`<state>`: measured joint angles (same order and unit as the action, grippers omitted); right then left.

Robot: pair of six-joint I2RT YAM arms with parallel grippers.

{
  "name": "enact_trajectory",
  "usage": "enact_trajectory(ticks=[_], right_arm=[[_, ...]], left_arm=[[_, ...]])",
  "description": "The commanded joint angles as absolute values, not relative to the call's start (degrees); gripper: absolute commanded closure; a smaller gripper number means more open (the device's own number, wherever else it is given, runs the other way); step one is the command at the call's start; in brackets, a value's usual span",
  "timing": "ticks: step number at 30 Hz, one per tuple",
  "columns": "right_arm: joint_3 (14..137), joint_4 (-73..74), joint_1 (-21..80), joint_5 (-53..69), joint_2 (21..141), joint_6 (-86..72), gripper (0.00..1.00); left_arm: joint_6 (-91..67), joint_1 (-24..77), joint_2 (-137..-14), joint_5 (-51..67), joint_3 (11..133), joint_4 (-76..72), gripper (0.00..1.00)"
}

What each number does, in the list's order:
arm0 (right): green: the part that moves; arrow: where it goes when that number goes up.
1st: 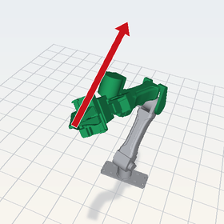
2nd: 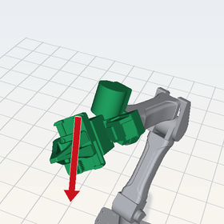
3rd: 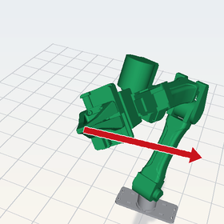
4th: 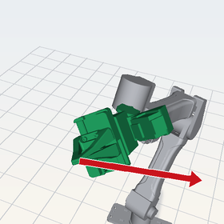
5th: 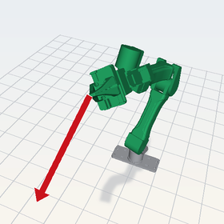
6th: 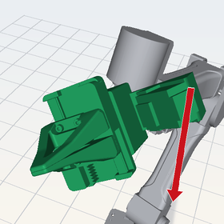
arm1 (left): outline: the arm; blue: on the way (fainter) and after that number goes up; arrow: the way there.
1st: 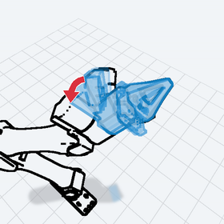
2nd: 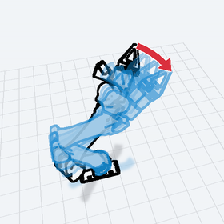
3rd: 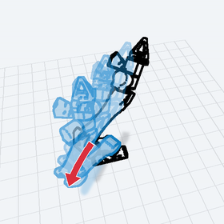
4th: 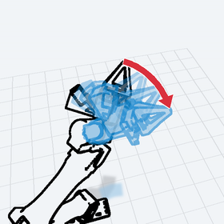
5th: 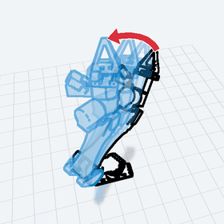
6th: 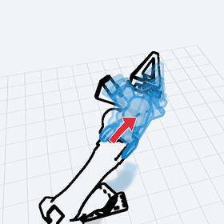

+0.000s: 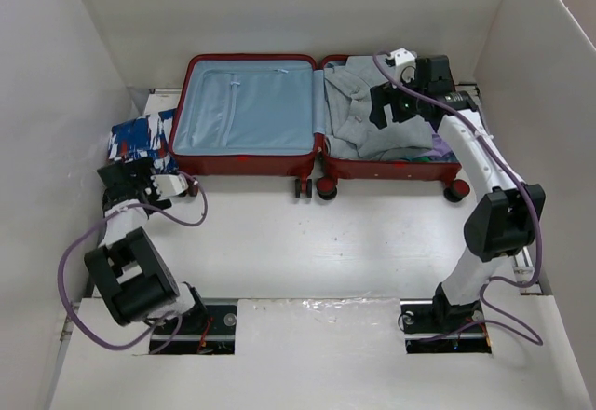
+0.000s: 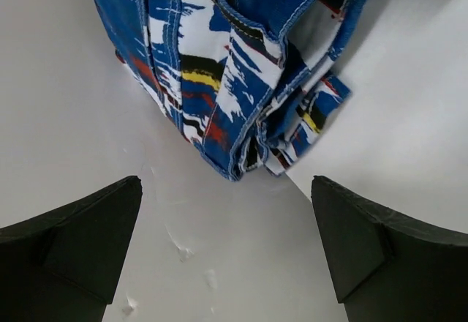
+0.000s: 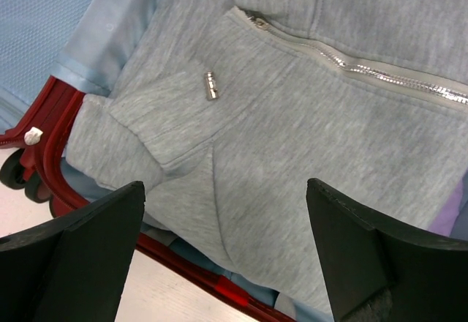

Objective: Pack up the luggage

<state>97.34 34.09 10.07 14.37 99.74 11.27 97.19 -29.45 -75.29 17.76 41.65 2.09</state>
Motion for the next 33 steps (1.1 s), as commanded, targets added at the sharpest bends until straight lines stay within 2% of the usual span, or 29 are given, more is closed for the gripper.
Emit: enact_trajectory(ticks=[1,8,16,21,22,23,24,25,26,30,33], right_arm=[[97.64,34.19,11.16,14.33,98.70,12.30,0.05],[101.24,35.33,11.69,14.33,101.59,11.78,0.05],[106.43,37.09,13.97,11.96,105.12,11.25,0.05],[108.01,38.75,13.97,10.81,106.79,11.25,0.05],[108.02,38.76,14.50,10.81,106.79,11.25,0.05],[108.54,38.76,14.50,10.29,106.79,11.25,0.05],[108.54,38.76,14.50,10.28,106.79,11.25,0.05],[108.54,38.76,14.50,10.28,106.79,11.25,0.05],[108.54,38.76,14.50,10.28,106.79,11.25,0.05],[108.02,39.28,15.03,9.23,106.79,11.25,0.05],[107.49,39.29,15.55,9.23,105.56,11.25,0.05]], left_arm=[[102.22,-28.13,-80.58,13.28,39.03,-9.04,0.00],[101.16,-28.12,-88.41,12.92,40.43,-8.44,0.00],[94.83,-27.60,-102.29,5.82,44.46,-23.72,0.00],[93.70,-27.60,-104.51,9.92,44.47,-26.54,0.02],[93.69,-27.60,-104.50,11.24,44.47,-26.54,0.11],[93.69,-27.60,-103.81,13.43,44.47,-24.45,0.26],[93.08,-27.60,-103.80,14.06,45.26,-22.52,0.53],[93.08,-26.90,-103.80,14.06,46.22,-20.67,0.70],[91.68,-25.94,-104.67,12.76,48.67,-19.18,1.00],[83.00,-25.31,-106.26,12.65,55.78,-9.52,1.00],[72.80,-28.82,-105.04,18.94,64.64,0.82,1.00]])
